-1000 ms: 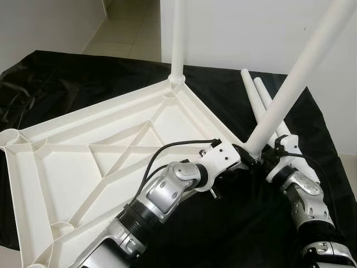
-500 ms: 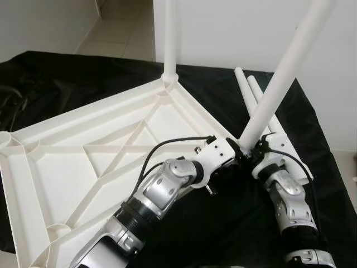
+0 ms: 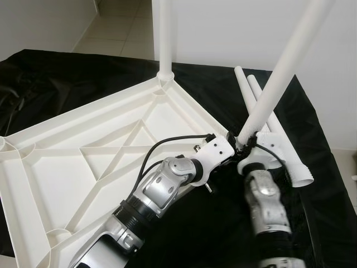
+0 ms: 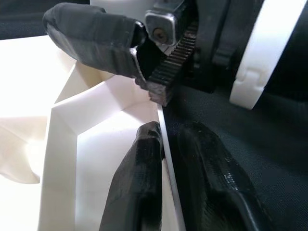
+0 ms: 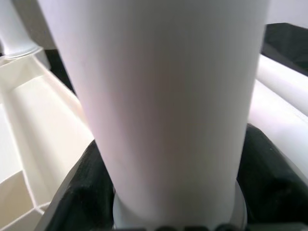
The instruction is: Building children table
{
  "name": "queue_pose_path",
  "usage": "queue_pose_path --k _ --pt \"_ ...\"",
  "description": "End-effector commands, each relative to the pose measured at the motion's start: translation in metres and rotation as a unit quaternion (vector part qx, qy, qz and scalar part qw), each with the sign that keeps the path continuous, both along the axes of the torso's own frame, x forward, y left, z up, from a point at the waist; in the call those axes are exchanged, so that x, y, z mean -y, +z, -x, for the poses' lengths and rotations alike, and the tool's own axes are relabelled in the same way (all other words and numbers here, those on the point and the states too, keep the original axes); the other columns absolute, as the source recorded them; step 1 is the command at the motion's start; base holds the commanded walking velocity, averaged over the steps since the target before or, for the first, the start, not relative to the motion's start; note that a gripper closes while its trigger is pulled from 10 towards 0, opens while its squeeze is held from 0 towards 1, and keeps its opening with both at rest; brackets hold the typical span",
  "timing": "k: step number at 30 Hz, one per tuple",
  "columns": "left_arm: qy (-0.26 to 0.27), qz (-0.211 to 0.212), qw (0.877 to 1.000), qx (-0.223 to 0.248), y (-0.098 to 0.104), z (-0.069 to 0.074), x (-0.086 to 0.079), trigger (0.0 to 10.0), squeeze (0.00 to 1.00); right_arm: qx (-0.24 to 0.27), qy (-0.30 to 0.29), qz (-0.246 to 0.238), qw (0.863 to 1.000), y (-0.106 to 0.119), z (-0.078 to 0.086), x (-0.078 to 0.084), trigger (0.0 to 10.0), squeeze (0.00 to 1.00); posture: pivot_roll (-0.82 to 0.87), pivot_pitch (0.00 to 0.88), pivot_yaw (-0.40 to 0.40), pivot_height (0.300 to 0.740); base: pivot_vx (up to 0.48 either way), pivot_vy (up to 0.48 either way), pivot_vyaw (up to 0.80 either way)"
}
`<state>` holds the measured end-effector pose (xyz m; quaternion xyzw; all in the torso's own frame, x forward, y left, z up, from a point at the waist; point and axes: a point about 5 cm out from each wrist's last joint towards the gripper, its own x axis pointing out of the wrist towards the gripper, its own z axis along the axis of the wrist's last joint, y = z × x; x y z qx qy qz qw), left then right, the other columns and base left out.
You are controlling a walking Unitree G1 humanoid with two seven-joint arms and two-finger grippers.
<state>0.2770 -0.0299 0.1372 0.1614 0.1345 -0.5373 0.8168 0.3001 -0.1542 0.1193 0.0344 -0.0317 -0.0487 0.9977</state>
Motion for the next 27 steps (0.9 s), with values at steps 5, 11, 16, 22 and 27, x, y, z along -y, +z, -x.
queue_pose_path --k 5,11,16,22,27 --pt "-0.044 -0.029 0.996 -0.068 -0.027 0.018 0.008 10.0 0.0 -0.025 0.023 -0.011 0.999 -0.006 -0.001 -0.019 10.0 0.0 -0.04 0.095 -0.009 0.74 0.0 0.0 0.0" --pt "-0.045 -0.028 0.996 -0.068 -0.027 0.018 0.009 10.0 0.0 -0.011 0.04 -0.022 0.999 -0.003 0.001 -0.016 10.0 1.0 -0.05 0.093 -0.013 0.74 0.0 0.0 0.0" --pt "-0.045 -0.028 0.996 -0.068 -0.027 0.019 0.01 10.0 0.0 0.005 0.069 -0.03 0.997 0.003 0.003 -0.018 10.0 1.0 -0.04 0.089 -0.017 0.74 0.0 0.0 0.0" --pt "-0.046 -0.028 0.996 -0.068 -0.028 0.019 0.01 10.0 0.0 0.019 0.063 -0.012 0.998 0.008 0.001 -0.001 10.0 1.0 -0.05 0.083 -0.02 0.74 0.0 0.0 0.0" --pt "-0.047 -0.028 0.996 -0.069 -0.028 0.02 0.01 10.0 0.0 0.021 0.061 0.005 0.998 0.008 0.002 0.013 10.0 1.0 -0.05 0.08 -0.02 0.74 0.0 0.0 0.0"
